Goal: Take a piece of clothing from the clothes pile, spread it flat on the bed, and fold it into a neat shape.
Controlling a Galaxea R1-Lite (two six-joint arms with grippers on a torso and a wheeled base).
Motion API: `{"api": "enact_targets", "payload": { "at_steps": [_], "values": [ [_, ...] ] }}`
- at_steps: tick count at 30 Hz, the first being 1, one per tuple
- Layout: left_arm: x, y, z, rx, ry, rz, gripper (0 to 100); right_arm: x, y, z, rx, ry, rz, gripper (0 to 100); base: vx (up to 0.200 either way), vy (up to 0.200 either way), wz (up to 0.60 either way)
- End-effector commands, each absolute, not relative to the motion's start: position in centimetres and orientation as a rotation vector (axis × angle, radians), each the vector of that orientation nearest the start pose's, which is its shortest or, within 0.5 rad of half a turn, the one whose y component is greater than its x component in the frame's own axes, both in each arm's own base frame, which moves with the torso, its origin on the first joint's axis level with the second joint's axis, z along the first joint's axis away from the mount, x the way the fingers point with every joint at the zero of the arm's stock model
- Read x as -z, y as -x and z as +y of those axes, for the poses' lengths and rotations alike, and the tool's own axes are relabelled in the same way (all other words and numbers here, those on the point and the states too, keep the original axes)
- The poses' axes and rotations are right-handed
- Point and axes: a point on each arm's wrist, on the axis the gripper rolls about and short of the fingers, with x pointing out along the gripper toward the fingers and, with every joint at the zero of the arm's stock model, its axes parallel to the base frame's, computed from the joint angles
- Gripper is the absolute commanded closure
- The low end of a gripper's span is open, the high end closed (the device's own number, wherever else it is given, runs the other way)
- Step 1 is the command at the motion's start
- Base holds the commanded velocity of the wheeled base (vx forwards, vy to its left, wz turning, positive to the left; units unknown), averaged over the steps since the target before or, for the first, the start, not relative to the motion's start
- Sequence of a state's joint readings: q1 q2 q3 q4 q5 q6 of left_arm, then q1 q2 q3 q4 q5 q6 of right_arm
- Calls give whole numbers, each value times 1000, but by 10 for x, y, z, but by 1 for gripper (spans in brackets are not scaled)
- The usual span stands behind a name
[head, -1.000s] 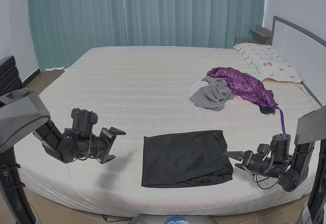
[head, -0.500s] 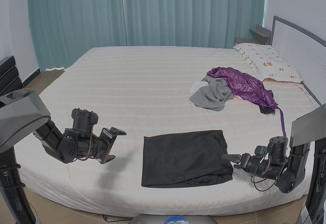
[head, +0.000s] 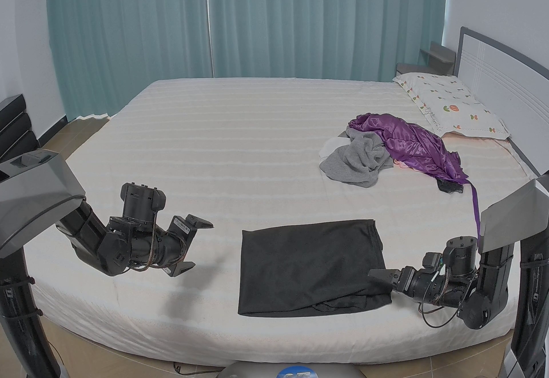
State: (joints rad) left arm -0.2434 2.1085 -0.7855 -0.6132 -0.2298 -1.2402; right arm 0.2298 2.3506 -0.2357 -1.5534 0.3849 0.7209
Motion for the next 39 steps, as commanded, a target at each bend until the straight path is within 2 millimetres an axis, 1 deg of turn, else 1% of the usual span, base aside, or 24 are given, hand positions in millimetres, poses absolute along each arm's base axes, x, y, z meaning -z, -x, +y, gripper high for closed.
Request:
{"api": "enact_targets", "payload": {
  "at_steps": [1,6,11,20,34,35,39],
  "values": [
    [-40,-336,-89,-52,1157,902,0,28,-261,70,-375,-719,752,100,0,0,0],
    [-40,-336,-88,-52,1158,899,0,27,-251,66,-379,-659,766,100,0,0,0],
    [-40,-336,-88,-52,1158,899,0,28,-245,64,-371,-646,783,100,0,0,0],
    [-40,-336,-88,-52,1159,900,0,21,-246,54,-349,-661,752,100,0,0,0],
    [-40,-336,-88,-52,1159,900,0,19,-240,50,-344,-662,766,100,0,0,0],
    [-40,-336,-88,-52,1159,900,0,20,-239,50,-341,-663,770,0,0,0,0],
    [-40,-336,-88,-52,1159,900,0,21,-240,50,-341,-665,771,0,0,0,0]
  ]
}}
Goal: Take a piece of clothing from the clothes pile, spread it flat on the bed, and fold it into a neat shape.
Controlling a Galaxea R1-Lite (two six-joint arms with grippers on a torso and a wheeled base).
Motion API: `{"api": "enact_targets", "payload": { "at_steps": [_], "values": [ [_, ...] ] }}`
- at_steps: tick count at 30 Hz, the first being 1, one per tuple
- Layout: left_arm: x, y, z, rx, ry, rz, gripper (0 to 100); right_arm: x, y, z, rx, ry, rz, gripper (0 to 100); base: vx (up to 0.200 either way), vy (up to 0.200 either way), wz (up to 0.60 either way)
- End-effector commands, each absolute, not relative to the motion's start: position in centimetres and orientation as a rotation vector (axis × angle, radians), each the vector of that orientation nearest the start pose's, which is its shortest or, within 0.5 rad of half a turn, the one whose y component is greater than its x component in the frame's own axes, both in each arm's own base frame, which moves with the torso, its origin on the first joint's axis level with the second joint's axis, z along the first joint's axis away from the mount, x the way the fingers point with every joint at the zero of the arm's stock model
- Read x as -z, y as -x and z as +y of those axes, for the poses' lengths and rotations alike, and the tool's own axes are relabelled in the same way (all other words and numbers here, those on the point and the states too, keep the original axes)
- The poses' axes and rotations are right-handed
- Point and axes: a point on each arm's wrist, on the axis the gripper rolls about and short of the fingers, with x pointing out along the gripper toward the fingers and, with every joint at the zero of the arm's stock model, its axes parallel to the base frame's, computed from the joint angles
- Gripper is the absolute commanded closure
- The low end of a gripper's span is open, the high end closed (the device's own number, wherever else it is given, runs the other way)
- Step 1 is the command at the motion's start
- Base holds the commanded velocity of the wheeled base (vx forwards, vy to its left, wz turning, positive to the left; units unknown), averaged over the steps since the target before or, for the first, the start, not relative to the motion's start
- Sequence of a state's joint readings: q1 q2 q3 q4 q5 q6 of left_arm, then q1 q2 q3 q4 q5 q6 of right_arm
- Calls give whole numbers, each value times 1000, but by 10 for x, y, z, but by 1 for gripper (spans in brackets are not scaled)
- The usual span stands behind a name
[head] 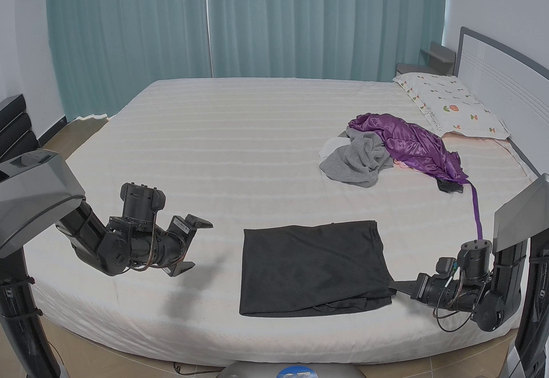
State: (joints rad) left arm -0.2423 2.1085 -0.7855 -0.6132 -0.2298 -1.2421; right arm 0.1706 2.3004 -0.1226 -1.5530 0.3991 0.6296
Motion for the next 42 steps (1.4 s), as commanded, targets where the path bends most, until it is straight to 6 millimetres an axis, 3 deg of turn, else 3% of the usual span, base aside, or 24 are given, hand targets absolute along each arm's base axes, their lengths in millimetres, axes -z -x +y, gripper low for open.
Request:
{"api": "enact_targets", "payload": {
  "at_steps": [1,7,11,17,25,26,42],
  "values": [
    [-40,-336,-88,-53,1160,900,0,21,-242,51,-345,-666,764,0,0,0,0],
    [-40,-336,-88,-54,1160,901,0,13,-270,55,-374,-692,666,0,0,0,0],
    [-40,-336,-88,-53,1160,900,0,21,-321,63,-361,-711,608,0,0,0,0],
    [-40,-336,-88,-52,1159,900,0,29,-373,72,-274,-697,611,0,0,0,0],
    [-40,-336,-88,-54,1159,901,0,38,-407,77,-259,-697,637,0,0,0,0],
    [-40,-336,-88,-54,1159,901,0,39,-411,78,-258,-697,634,100,0,0,0],
    [-40,-336,-89,-52,1158,902,0,36,-433,69,-203,-698,608,100,0,0,0]
  ]
}}
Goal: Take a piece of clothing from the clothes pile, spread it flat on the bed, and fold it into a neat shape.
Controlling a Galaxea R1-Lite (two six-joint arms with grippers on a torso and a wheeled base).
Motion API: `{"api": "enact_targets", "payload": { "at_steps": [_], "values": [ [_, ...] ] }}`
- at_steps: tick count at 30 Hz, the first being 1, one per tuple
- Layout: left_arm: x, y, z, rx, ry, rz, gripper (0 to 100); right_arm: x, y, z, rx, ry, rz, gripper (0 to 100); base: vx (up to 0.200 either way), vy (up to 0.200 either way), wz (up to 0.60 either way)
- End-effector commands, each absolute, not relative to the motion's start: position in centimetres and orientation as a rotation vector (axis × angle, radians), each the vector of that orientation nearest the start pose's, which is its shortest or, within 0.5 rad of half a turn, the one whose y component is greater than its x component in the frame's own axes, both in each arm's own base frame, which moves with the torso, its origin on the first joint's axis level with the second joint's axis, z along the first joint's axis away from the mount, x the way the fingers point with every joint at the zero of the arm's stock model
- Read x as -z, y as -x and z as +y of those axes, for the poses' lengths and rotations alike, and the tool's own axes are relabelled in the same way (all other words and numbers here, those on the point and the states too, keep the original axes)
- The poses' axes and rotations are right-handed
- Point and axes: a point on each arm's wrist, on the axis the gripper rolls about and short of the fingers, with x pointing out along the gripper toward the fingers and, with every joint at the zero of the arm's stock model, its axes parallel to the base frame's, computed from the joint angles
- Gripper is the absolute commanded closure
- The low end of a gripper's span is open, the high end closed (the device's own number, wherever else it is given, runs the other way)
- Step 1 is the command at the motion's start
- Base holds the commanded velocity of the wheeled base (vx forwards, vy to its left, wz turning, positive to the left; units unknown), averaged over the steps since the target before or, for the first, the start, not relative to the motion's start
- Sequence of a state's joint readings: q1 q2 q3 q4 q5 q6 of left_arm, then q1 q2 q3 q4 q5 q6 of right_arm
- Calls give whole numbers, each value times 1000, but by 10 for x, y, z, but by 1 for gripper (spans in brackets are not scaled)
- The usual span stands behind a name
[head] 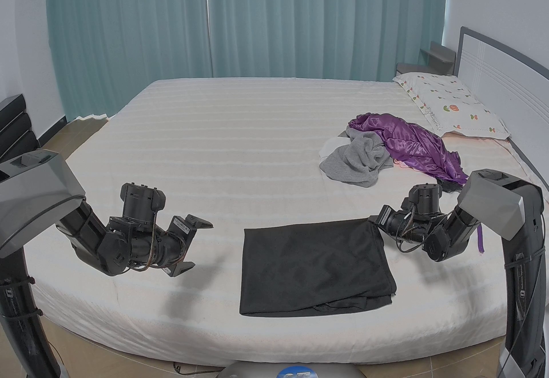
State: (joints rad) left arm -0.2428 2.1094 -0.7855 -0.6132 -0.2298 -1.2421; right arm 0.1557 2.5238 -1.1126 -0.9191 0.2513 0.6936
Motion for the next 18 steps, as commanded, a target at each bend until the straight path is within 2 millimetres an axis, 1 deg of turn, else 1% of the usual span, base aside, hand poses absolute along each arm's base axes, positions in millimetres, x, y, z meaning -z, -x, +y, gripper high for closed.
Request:
{"api": "enact_targets", "payload": {
  "at_steps": [1,10,11,15,16,18],
  "values": [
    [-40,-336,-89,-52,1158,902,0,36,-434,68,-199,-698,610,100,0,0,0],
    [-40,-336,-89,-52,1157,902,0,42,-435,65,-189,-699,617,100,0,0,0],
    [-40,-336,-89,-52,1157,902,0,42,-434,65,-190,-699,621,0,0,0,0],
    [-40,-336,-89,-52,1157,902,0,40,-435,63,-186,-703,615,0,0,0,0],
    [-40,-336,-89,-52,1157,902,0,36,-433,60,-182,-707,604,0,0,0,0],
    [-40,-336,-89,-52,1157,902,0,20,-429,57,-187,-718,582,0,0,0,0]
  ]
}}
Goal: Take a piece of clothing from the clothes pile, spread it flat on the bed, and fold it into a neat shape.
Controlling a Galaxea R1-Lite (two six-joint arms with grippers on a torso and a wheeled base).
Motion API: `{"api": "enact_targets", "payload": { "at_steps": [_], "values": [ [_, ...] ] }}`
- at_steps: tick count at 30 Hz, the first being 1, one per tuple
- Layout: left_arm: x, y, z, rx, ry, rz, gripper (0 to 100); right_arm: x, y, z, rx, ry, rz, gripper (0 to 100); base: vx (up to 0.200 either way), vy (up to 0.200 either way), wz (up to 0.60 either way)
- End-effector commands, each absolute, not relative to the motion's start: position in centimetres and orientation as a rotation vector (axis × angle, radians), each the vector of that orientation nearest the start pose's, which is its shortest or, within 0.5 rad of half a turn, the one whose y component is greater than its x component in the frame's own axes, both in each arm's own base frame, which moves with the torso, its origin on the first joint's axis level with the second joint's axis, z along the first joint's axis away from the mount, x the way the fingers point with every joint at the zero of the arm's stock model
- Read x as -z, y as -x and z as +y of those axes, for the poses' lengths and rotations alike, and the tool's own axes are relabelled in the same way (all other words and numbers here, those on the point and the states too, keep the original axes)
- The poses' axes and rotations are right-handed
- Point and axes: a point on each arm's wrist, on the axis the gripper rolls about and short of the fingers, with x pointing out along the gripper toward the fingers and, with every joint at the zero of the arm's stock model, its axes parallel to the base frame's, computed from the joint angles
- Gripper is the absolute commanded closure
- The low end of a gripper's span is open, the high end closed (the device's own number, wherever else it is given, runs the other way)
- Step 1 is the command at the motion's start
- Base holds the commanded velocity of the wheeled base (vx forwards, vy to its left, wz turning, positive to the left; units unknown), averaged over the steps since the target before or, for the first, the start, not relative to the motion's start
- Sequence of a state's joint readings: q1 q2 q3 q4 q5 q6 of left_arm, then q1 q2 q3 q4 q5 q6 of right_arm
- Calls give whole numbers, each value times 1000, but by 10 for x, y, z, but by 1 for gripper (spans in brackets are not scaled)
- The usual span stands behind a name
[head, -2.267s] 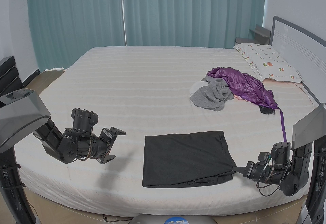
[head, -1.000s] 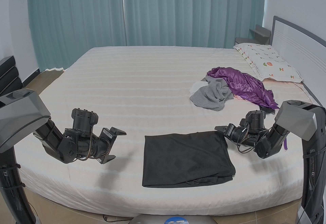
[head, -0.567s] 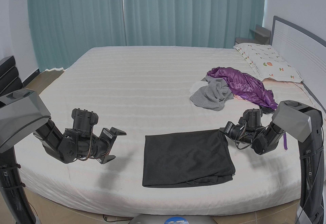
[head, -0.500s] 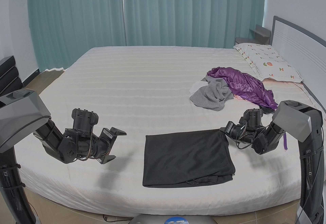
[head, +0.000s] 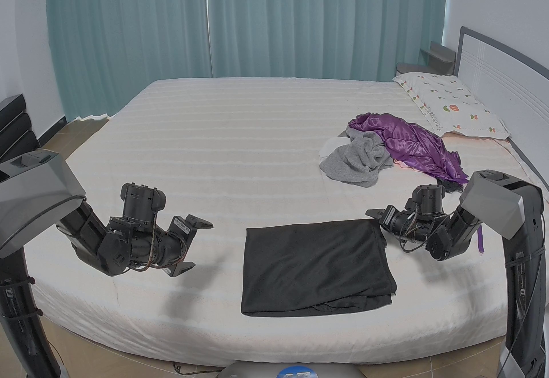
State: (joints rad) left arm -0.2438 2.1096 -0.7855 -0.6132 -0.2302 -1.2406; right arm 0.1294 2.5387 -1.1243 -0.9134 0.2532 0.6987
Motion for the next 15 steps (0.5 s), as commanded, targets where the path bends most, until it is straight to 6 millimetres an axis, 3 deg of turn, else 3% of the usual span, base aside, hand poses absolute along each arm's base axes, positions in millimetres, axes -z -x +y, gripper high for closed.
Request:
{"api": "enact_targets", "payload": {
  "at_steps": [1,3,5,6,8,11,15],
  "values": [
    [-40,-336,-89,-52,1157,902,0,14,-423,55,-182,-728,586,0,0,0,0],
    [-40,-336,-89,-52,1157,902,0,2,-412,54,-186,-743,584,0,0,0,0],
    [-40,-336,-89,-52,1157,902,0,-13,-387,56,-185,-779,604,0,0,0,0],
    [-40,-336,-89,-52,1157,902,0,-13,-387,56,-185,-779,604,0,0,0,0],
    [-40,-336,-89,-52,1157,902,0,-21,-346,58,-183,-798,667,0,0,0,0],
    [-40,-336,-89,-52,1157,902,0,-22,-307,56,-209,-805,731,0,0,0,0],
    [-40,-335,-89,-50,1156,902,0,-21,-272,52,-266,-816,756,0,0,0,0]
  ]
}}
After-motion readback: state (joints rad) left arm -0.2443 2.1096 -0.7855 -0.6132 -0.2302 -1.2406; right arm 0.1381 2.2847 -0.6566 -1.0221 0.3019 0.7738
